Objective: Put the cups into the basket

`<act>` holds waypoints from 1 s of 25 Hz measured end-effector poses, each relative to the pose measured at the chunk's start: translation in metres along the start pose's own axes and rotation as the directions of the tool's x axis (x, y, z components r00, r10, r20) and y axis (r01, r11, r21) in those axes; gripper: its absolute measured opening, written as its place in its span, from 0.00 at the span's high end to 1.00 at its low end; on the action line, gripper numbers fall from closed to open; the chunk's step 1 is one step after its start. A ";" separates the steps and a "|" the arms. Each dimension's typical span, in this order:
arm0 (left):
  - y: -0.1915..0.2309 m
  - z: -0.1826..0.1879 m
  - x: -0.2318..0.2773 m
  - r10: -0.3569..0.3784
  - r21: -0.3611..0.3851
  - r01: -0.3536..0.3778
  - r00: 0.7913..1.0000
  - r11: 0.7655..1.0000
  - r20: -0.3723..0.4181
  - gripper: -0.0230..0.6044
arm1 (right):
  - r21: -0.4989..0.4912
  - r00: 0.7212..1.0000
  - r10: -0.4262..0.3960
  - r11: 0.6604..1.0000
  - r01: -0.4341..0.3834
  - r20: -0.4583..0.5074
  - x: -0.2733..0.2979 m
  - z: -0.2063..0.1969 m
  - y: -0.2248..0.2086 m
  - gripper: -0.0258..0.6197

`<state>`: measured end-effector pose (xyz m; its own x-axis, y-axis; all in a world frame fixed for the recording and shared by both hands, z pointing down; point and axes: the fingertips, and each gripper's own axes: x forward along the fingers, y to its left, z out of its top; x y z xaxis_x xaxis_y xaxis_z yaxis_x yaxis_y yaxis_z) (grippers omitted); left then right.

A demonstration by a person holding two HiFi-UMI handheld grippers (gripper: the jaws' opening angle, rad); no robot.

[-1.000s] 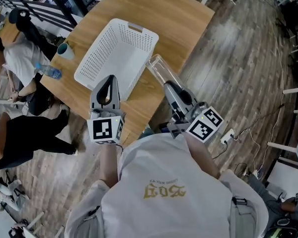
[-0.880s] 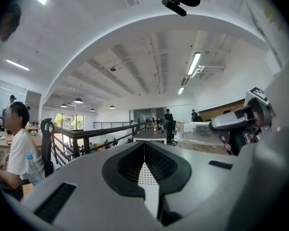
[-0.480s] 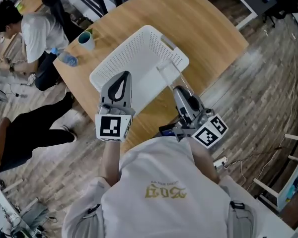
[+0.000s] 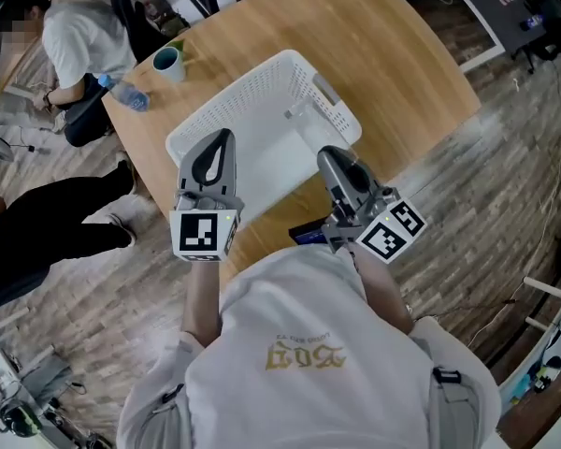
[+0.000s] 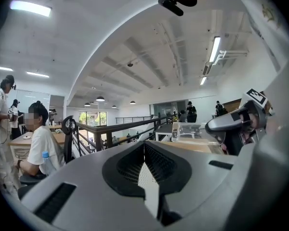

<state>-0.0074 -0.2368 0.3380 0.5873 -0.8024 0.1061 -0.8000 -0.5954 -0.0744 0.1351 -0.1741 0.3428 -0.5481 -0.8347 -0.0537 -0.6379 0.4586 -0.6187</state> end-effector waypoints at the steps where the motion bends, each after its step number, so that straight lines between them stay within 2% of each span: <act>1: 0.001 -0.003 0.001 0.010 -0.002 -0.010 1.000 1.000 -0.007 0.96 | -0.004 1.000 0.004 1.000 -0.004 -0.014 0.002 -0.001 -0.001 0.90; 9: 0.006 -0.019 0.004 0.037 0.030 -0.035 0.996 0.999 -0.079 0.96 | -0.041 0.995 0.033 0.998 -0.037 -0.098 0.017 -0.011 -0.006 0.90; 14: 0.004 -0.031 0.002 0.041 0.088 -0.028 0.987 0.996 -0.155 0.96 | -0.096 0.983 0.049 0.993 -0.066 -0.177 0.027 -0.022 -0.002 0.90; 17: -0.003 -0.043 0.005 -0.004 0.100 0.026 0.976 0.995 -0.216 0.96 | -0.131 0.968 0.065 0.986 -0.100 -0.244 0.032 -0.029 -0.002 0.90; 20: -0.012 -0.059 0.009 -0.084 0.074 0.110 0.952 0.991 -0.293 0.96 | -0.226 0.948 0.039 0.967 -0.115 -0.316 0.038 -0.034 -0.002 0.90; 22: -0.014 -0.065 0.011 -0.097 0.082 0.130 0.941 0.988 -0.325 0.96 | -0.273 0.939 0.016 0.955 -0.116 -0.343 0.041 -0.033 -0.004 0.90; 25: -0.012 -0.067 0.013 -0.083 0.110 0.128 0.935 0.986 -0.345 0.96 | -0.298 0.935 0.005 0.947 -0.118 -0.354 0.043 -0.030 -0.007 0.90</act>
<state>0.0017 -0.2374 0.4071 0.5732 -0.6866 0.4473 -0.7000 -0.6940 -0.1683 0.1001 -0.2043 0.3684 -0.7075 -0.6703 0.2240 -0.7006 0.6237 -0.3465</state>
